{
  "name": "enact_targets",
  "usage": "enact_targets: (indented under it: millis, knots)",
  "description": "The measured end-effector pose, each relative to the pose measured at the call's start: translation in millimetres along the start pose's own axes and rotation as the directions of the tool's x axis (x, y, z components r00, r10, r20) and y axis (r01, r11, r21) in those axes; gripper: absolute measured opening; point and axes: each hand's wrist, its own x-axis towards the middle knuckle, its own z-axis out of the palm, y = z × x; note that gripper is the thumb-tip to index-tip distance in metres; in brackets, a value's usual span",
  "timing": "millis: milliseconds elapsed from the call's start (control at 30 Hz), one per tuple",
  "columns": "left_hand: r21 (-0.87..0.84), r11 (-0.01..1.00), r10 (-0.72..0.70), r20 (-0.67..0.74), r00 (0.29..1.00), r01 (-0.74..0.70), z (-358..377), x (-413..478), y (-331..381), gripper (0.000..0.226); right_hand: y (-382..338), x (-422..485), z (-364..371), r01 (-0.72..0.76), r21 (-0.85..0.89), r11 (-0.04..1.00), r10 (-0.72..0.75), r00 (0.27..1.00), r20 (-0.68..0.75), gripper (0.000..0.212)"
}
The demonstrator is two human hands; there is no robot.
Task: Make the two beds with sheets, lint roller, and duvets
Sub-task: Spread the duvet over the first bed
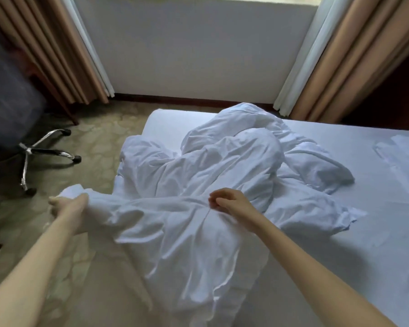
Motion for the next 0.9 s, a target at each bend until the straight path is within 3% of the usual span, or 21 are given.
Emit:
enact_targets:
  millis: [67,100,167,233,300,367,400,433,500,567,667,733,800,900]
  knots:
    - [0.22,0.951,0.202,0.082,0.976,-0.216,49.2,-57.2,-3.9,0.072,21.8,3.6,-19.6,-0.073,-0.07,0.995,0.068,0.995,-0.069,0.023]
    - [0.263,0.886,0.334,0.211,0.919,-0.382,75.3,-96.0,-2.4,0.068,31.5,1.9,-28.6,-0.107,-0.111,0.988,0.099,0.992,-0.072,0.023]
    - [0.184,0.719,0.507,0.52,0.688,-0.67,119.6,-177.1,-7.0,0.065,50.7,-4.9,-48.9,-0.175,-0.136,0.975,0.163,0.982,-0.093,0.024]
    - [0.105,0.584,0.513,0.72,0.466,-0.805,156.1,-245.4,-19.5,0.077,66.7,-15.0,-72.7,-0.226,-0.073,0.971,0.213,0.964,-0.158,0.024]
    - [0.055,0.425,0.499,0.819,0.285,-0.904,186.2,-306.2,-33.1,0.08,81.0,-25.6,-103.2,-0.28,0.063,0.958,0.286,0.92,-0.268,0.026]
    - [-0.017,0.233,0.537,0.836,0.114,-0.972,206.3,-358.8,-48.9,0.066,102.4,-34.3,-142.7,-0.367,0.084,0.927,0.368,0.837,-0.406,0.026]
    - [-0.007,0.143,0.517,0.853,0.069,-0.99,217.4,-377.4,-57.5,0.058,116.8,-39.1,-164.5,-0.406,0.07,0.911,0.389,0.79,-0.474,0.026]
    - [0.028,0.069,0.479,0.876,0.057,-0.997,228.6,-392.8,-64.0,0.056,126.8,-47.2,-184.8,-0.428,0.075,0.901,0.399,0.747,-0.531,0.026]
    - [0.122,-0.067,0.383,0.92,0.088,-0.99,253.7,-412.2,-77.3,0.077,146.1,-61.1,-219.3,-0.471,0.136,0.872,0.455,0.676,-0.579,0.029]
    - [0.199,-0.116,0.35,0.925,0.147,-0.973,276.6,-428.9,-82.4,0.091,165.0,-69.5,-243.7,-0.547,0.206,0.811,0.565,0.642,-0.518,0.036]
    - [0.279,-0.125,0.386,0.898,0.212,-0.952,295.0,-445.3,-70.9,0.052,195.7,-69.0,-258.7,-0.656,0.303,0.691,0.723,0.622,-0.301,0.055]
    - [0.288,-0.034,0.39,0.886,0.253,-0.957,291.6,-446.8,-65.1,0.024,212.0,-59.2,-256.4,-0.684,0.377,0.625,0.77,0.619,-0.153,0.054]
    - [0.31,0.113,0.438,0.837,0.327,-0.944,280.1,-434.7,-71.8,0.026,214.6,-45.5,-244.6,-0.626,0.501,0.598,0.75,0.657,-0.075,0.042]
    - [0.309,0.277,0.614,0.671,0.415,-0.91,235.3,-416.1,-70.2,0.025,201.3,-11.3,-219.3,-0.501,0.651,0.57,0.678,0.734,-0.029,0.063]
